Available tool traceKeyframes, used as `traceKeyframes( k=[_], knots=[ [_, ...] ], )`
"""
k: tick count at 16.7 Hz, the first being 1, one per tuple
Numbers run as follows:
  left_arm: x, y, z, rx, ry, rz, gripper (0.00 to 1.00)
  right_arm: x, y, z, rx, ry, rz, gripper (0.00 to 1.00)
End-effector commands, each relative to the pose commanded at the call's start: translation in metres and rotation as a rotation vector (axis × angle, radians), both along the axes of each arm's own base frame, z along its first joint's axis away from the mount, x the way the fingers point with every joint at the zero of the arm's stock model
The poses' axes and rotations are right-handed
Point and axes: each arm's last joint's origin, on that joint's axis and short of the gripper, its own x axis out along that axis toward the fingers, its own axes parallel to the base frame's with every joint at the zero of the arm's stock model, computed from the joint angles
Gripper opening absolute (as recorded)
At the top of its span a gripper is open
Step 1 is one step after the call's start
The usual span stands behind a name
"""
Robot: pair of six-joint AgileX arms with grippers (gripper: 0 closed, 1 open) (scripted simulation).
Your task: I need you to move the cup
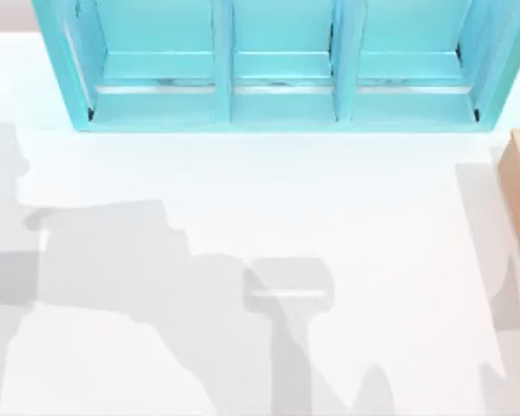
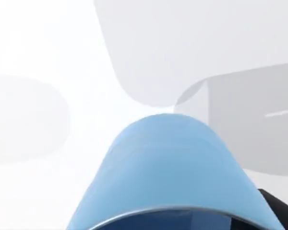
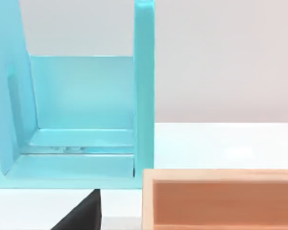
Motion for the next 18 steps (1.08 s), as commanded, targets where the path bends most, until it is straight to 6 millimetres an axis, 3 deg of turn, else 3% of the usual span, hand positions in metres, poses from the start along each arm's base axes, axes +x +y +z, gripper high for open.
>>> traceKeyframes(
  k=[2, 4, 10, 18],
  knots=[
    [-0.011, 0.032, 0.011, 0.0, -0.012, 0.0, 0.0, 0.0, 0.0, 0.0, 0.0, 0.0, 0.0, 1.0],
    [-0.019, 0.049, 0.019, 0.001, -0.025, 0.0, 0.0, 0.0, 0.0, 0.0, 0.0, 0.0, 0.0, 1.0],
    [-0.02, 0.052, 0.017, 0.002, -0.022, -0.004, 0.0, 0.0, 0.0, 0.0, 0.0, 0.0, 0.0, 1.0],
    [-0.02, 0.061, -0.038, 0.006, -0.035, -0.001, 0.0, 0.0, 0.0, 0.0, 0.0, 0.0, 0.0, 1.0]
  ],
)
